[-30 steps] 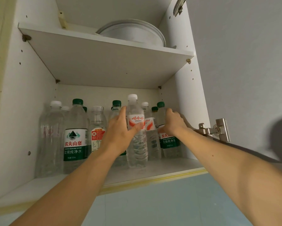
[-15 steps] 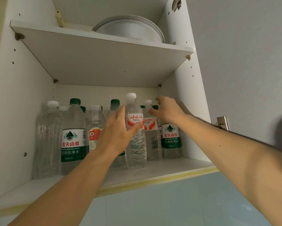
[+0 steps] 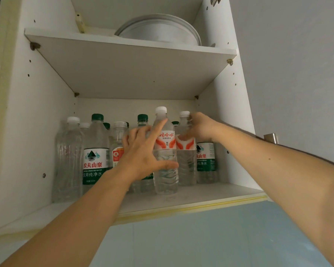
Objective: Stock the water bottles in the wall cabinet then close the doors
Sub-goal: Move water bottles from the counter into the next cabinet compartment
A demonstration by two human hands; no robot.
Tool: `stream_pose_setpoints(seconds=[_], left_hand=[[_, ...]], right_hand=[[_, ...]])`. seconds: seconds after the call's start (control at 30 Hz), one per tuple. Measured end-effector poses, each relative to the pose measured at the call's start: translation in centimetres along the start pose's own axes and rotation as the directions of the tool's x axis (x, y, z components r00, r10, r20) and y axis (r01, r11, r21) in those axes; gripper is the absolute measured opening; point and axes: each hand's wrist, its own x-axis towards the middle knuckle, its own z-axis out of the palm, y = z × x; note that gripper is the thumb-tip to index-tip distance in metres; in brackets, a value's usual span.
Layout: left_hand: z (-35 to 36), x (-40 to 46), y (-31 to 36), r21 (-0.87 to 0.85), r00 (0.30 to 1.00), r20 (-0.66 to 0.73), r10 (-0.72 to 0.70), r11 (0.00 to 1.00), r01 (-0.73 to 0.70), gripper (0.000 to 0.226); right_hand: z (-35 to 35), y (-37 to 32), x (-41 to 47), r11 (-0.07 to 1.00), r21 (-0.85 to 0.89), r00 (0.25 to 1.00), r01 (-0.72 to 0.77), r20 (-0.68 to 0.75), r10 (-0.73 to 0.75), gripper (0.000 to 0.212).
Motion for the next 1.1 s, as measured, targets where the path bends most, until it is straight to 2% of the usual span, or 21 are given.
stream_pose_setpoints(seconds=[0.17, 0.27, 0.47, 0.6, 0.67, 0.87, 1.03, 1.1], left_hand=[[0.2, 0.7, 0.4, 0.135, 1.0, 0.0, 0.024, 0.991, -0.024, 0.123], [0.5, 1.4, 0.6, 0.248, 0.999, 0.028, 0.028, 0.968, -0.034, 0.122], [1.2, 2.5, -0.3, 0.328, 0.999, 0.034, 0.032, 0.944, -0.041, 0.127], [2.0, 2.8, -1.3, 0.333, 0.999, 0.018, 0.048, 0.941, -0.051, 0.129], [2.4, 2.9, -1.7, 0.305, 0.998, -0.003, 0.066, 0.95, -0.062, 0.128], [2.5, 3.0, -2.2, 0.345, 0.995, 0.013, 0.095, 0.934, -0.094, 0.13], [2.7, 2.6, -1.9, 0.377, 0.995, 0.001, 0.096, 0.922, -0.089, 0.126], [2.7, 2.6, -1.8, 0.379, 0.995, -0.003, 0.098, 0.921, -0.09, 0.126]], right_hand=[[-2.1, 0.0, -1.5, 0.991, 0.118, 0.995, 0.065, 0.063, -0.073, 0.048], [-2.7, -0.2, -1.8, 0.992, 0.11, 0.992, 0.066, 0.095, -0.077, 0.047], [-2.9, -0.4, -2.0, 0.993, -0.023, 0.986, 0.12, 0.119, -0.116, 0.056], [-2.8, -0.2, -1.9, 0.981, -0.119, 0.976, 0.156, 0.171, -0.134, 0.063], [-2.6, 0.2, -1.7, 0.982, -0.084, 0.974, 0.167, 0.168, -0.152, 0.067], [-1.5, 0.8, -0.9, 0.978, -0.04, 0.97, 0.205, 0.139, -0.198, 0.063], [-0.9, 0.1, -0.6, 0.967, -0.181, 0.979, 0.177, 0.131, -0.155, 0.077], [-0.8, 0.0, -0.6, 0.969, -0.194, 0.983, 0.156, 0.131, -0.132, 0.077]])
